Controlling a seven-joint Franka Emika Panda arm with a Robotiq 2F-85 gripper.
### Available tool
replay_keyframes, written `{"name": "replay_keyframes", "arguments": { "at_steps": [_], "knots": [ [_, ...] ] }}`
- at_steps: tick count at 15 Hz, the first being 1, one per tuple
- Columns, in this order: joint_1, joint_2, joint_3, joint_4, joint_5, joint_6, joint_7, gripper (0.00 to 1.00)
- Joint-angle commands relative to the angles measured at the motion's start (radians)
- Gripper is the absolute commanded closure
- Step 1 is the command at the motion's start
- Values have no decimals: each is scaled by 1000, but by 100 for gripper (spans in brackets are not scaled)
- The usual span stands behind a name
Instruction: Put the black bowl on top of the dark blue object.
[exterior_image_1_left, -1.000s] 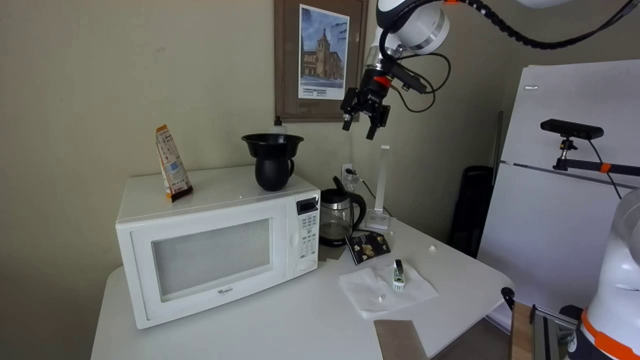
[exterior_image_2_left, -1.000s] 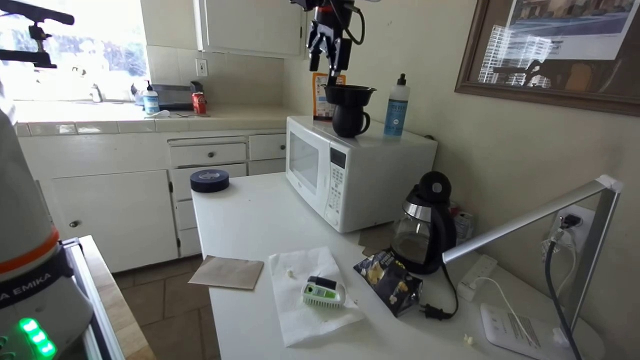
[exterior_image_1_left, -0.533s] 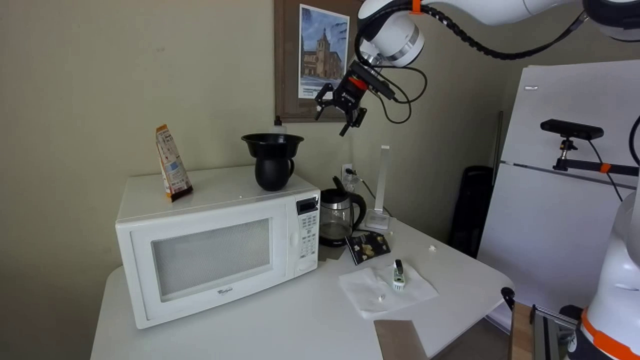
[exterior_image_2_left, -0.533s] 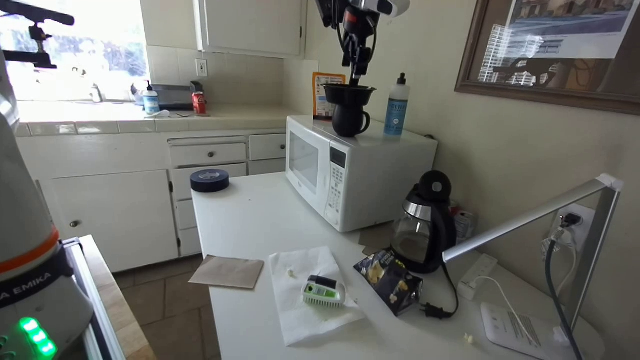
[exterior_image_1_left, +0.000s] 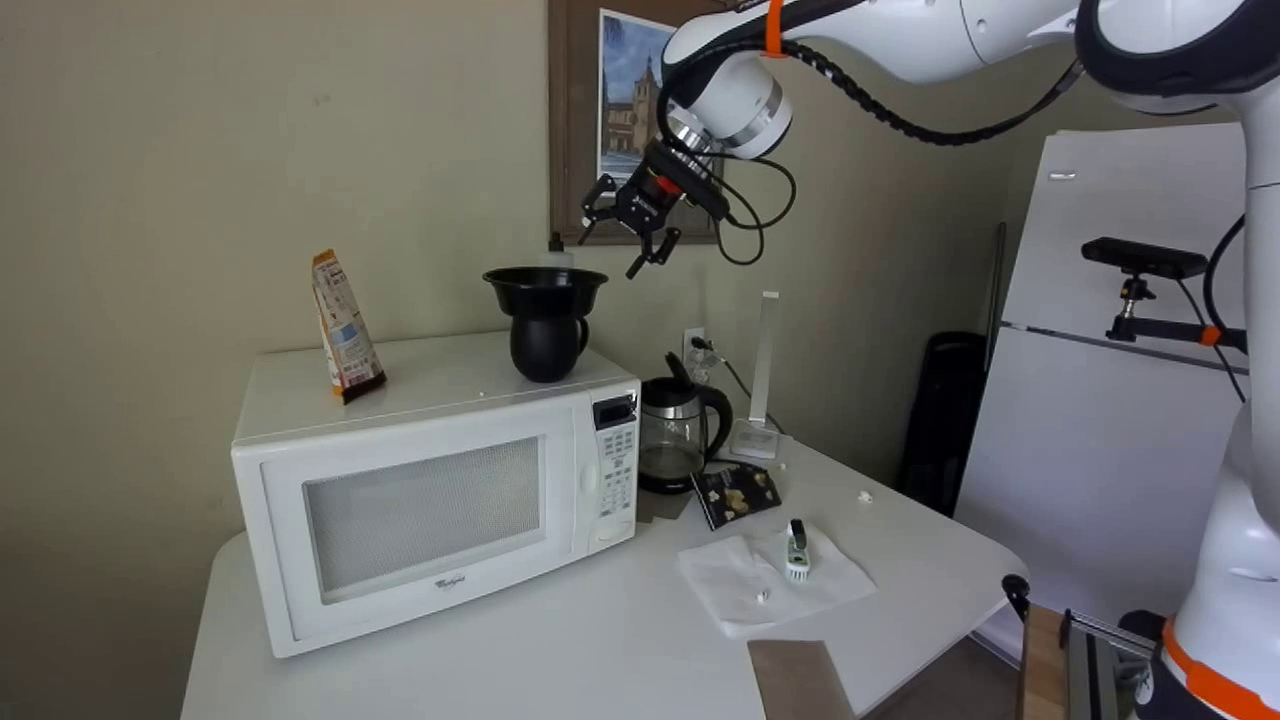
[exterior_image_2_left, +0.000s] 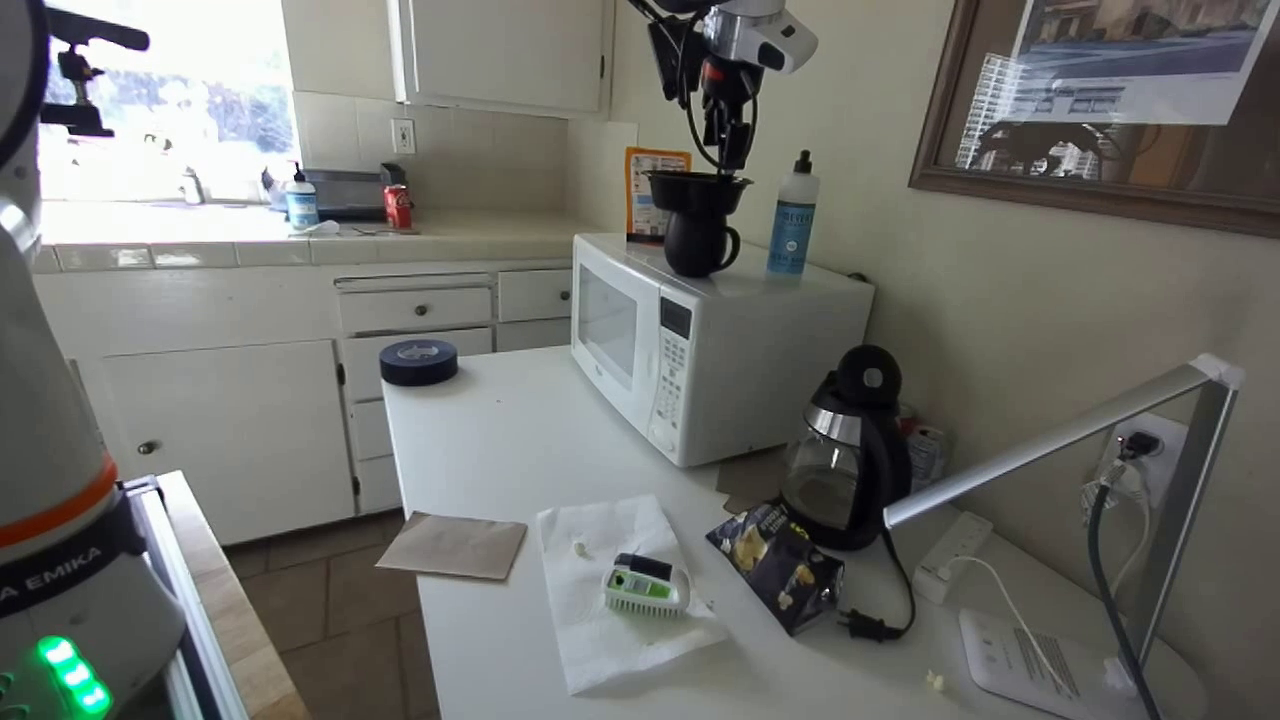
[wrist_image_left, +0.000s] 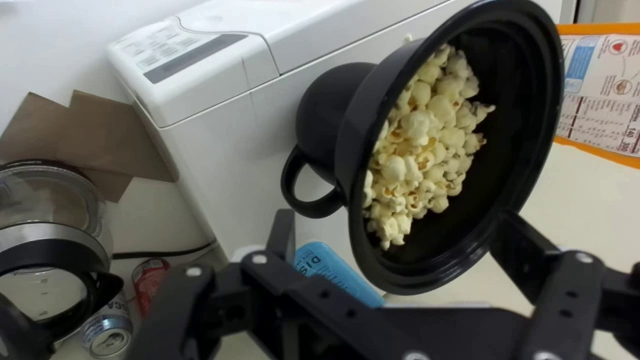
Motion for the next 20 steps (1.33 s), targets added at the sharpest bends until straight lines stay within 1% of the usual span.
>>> {"name": "replay_keyframes", "arguments": {
  "at_steps": [1, 2, 3, 5, 7, 12, 13, 14, 18, 20],
  "knots": [
    [-20, 56, 29, 65, 26, -25, -10, 0],
    [-23, 63, 33, 70, 24, -30, -11, 11],
    [-26, 71, 37, 78, 25, -31, -14, 24],
    [-31, 84, 43, 85, 26, -33, -19, 42],
    [-35, 95, 48, 94, 22, -41, -19, 56],
    [-43, 100, 58, 100, 18, -81, -30, 96],
    [-45, 98, 60, 101, 20, -93, -36, 99],
    [-45, 92, 61, 98, 17, -105, -41, 100],
    [-41, 61, 61, 102, 1, -126, -61, 98],
    [-40, 37, 67, 101, 10, -129, -99, 98]
  ]
}}
